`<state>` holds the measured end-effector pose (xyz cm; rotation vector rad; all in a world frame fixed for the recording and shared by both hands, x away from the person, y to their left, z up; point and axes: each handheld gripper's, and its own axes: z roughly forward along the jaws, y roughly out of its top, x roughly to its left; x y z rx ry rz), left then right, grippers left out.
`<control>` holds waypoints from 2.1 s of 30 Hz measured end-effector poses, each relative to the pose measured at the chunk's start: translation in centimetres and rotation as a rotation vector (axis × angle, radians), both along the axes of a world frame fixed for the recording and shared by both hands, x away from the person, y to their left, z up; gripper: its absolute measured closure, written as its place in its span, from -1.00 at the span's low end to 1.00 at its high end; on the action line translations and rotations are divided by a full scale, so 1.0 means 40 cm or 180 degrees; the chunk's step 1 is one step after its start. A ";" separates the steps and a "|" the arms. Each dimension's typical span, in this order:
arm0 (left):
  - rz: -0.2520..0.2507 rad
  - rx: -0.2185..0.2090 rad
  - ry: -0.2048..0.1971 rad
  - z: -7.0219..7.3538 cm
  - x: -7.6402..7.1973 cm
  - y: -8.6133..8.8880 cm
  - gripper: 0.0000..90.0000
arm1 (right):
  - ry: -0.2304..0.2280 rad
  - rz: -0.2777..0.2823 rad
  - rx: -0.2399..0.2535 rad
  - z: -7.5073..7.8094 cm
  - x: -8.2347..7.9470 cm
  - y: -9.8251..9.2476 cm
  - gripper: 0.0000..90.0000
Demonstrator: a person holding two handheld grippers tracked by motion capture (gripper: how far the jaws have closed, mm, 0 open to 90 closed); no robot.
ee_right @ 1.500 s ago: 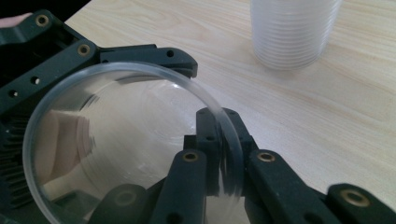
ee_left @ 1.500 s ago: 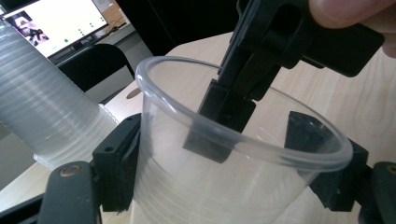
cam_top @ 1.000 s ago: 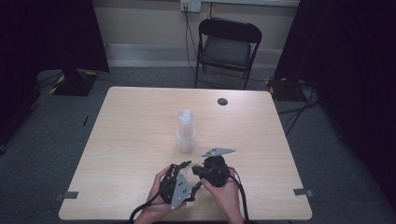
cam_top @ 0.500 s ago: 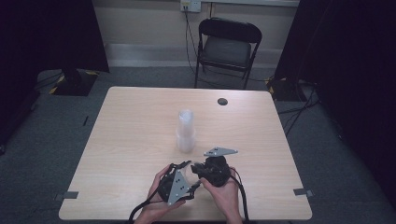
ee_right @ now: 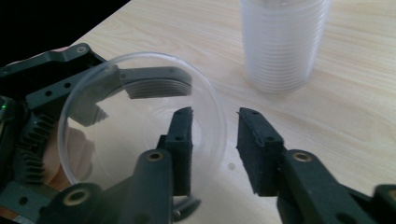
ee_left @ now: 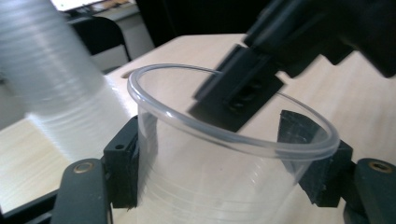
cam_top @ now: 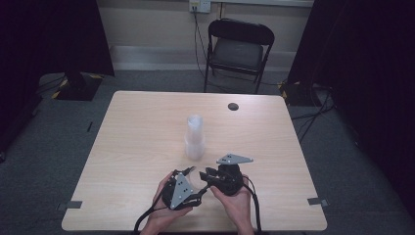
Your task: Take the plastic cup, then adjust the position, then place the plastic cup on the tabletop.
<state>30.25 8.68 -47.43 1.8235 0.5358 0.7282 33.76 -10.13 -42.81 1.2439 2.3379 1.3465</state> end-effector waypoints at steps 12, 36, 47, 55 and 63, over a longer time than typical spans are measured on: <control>0.0069 -0.0110 0.0134 -0.006 0.005 0.010 -0.33 | -0.0188 -0.0020 0.0155 0.005 -0.007 -0.004 0.37; 0.0287 -0.0421 0.0452 0.006 0.026 0.062 -0.32 | -0.0421 -0.0143 0.0434 0.026 -0.020 -0.030 0.17; 0.0434 -0.0622 0.0507 0.024 0.046 0.100 -0.32 | -0.0493 -0.0206 0.0445 0.013 -0.029 -0.053 0.13; 0.0566 -0.0778 0.0552 0.037 0.064 0.132 -0.30 | -0.0486 -0.0207 0.0412 0.006 -0.030 -0.057 0.13; 0.0791 -0.0962 0.0534 0.048 0.085 0.168 -0.29 | -0.0464 -0.0231 0.0413 -0.005 -0.022 -0.058 0.12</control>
